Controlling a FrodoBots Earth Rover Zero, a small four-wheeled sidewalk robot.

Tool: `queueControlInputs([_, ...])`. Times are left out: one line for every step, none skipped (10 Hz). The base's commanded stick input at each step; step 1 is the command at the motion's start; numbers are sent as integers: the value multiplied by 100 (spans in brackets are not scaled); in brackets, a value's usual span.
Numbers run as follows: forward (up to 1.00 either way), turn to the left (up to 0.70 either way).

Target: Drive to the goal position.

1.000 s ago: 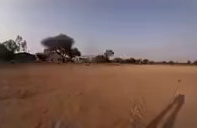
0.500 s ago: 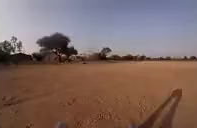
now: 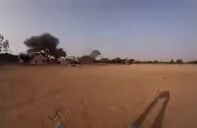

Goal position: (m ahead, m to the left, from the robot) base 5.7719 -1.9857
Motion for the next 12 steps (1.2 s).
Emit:
queueControlInputs([68, 0])
queueControlInputs([68, 0])
queueControlInputs([68, 0])
queueControlInputs([68, 0])
queueControlInputs([68, 0])
queueControlInputs([68, 0])
queueControlInputs([68, 0])
queueControlInputs([68, 0])
queueControlInputs([68, 0])
queueControlInputs([68, 0])
queueControlInputs([68, 0])
queueControlInputs([68, 0])
